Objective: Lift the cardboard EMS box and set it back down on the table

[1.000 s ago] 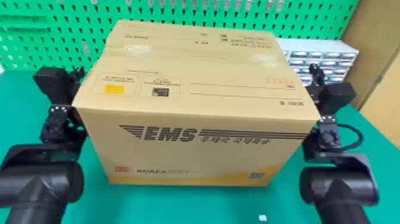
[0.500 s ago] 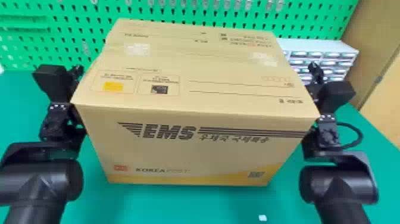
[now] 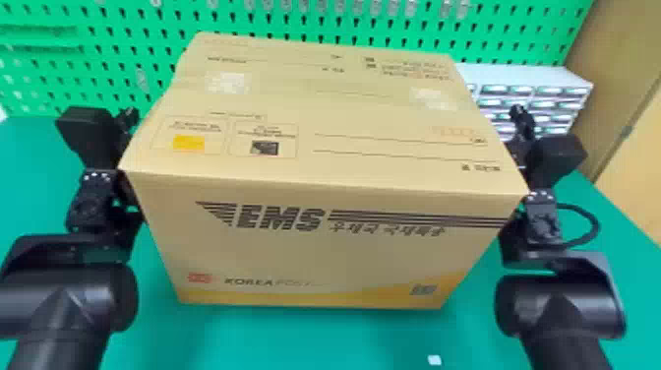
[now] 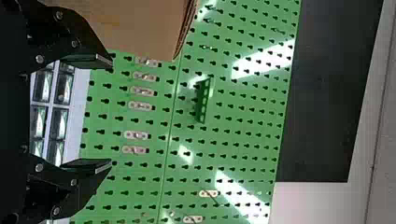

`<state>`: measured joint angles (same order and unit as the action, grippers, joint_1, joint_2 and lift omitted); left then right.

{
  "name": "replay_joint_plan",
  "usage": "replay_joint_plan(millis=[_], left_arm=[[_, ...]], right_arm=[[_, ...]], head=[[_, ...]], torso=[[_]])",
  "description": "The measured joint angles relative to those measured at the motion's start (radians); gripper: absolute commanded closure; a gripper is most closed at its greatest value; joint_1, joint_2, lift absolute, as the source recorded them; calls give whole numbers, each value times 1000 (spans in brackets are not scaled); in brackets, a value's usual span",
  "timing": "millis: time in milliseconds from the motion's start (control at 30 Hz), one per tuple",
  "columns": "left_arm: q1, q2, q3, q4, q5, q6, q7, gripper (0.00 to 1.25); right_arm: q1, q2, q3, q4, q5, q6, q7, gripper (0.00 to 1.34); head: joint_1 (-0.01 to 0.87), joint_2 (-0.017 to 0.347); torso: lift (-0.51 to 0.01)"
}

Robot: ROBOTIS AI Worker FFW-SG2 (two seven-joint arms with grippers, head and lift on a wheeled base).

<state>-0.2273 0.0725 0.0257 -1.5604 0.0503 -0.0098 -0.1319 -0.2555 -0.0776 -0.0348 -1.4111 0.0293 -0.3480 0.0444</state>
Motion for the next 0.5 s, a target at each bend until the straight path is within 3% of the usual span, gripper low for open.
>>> replay_joint_plan(millis=[500], left_arm=[[0, 0, -1, 0, -4, 4, 0, 463]], right_arm=[[2, 2, -5, 0, 1, 1, 0, 506]], head=[[678, -14]], torso=[[-115]])
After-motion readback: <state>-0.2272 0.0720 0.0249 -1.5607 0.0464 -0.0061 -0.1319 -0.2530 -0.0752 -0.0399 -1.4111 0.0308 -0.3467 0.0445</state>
